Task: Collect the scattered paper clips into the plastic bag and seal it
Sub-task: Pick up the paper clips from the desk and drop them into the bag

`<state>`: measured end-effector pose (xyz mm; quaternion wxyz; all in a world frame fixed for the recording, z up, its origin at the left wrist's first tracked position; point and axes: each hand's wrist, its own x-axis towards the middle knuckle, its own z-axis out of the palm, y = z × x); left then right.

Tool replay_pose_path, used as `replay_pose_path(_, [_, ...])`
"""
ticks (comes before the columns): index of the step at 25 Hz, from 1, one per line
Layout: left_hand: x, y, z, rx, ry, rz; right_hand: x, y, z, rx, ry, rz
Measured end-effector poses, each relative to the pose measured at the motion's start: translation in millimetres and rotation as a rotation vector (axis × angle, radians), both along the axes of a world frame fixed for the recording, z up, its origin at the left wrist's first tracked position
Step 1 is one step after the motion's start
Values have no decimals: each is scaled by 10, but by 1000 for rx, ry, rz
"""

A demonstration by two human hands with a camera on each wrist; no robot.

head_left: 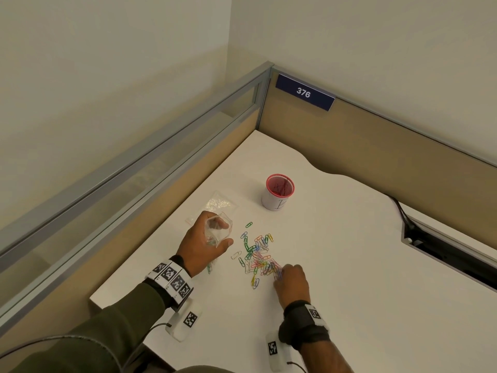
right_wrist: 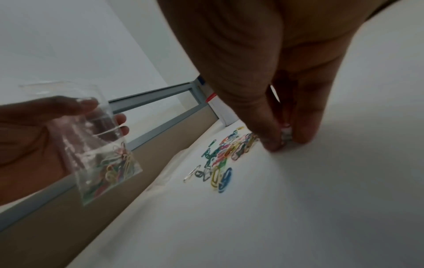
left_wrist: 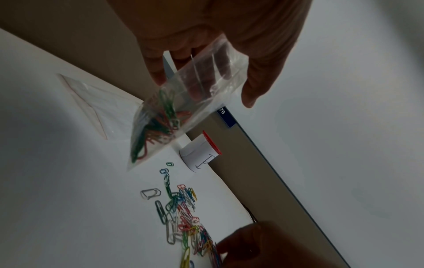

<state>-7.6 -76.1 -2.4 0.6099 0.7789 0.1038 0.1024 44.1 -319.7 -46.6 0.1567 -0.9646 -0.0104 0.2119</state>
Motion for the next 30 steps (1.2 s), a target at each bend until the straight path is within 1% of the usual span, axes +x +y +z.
replay_pose_path(3, [1,12,8,11,2,-3,124,172,16,121,-49,-30])
replay_pose_path(5, [2,38,25,24,2,-2,179,210,48,142,-67,-17])
replay_pose_path(7, [8,65,27,34,4,0,210,225,78,127,-71,27])
replay_pose_path(11, [24,70,27,33,-1,-12,167,370,29,19,-46,194])
replay_pose_path(16, [36,26,3,30,1,-18,90,438,-33,-60,-168,314])
replay_pose_path(19, [38,-8,-10,20,-4,-28,169,402,-44,-69,-180,352])
replay_pose_path(21, [55,-42,-10,16,-6,-35,267,364,-5,-50,-162,314])
replay_pose_path(23, [71,-73,1,28,-7,-41,368,297,50,18,-128,195])
replay_pose_path(26, [112,-120,5,31,-10,-63,455,149,190,163,-103,18])
replay_pose_path(30, [206,-233,27,68,6,-81,446,45,601,405,-135,-77])
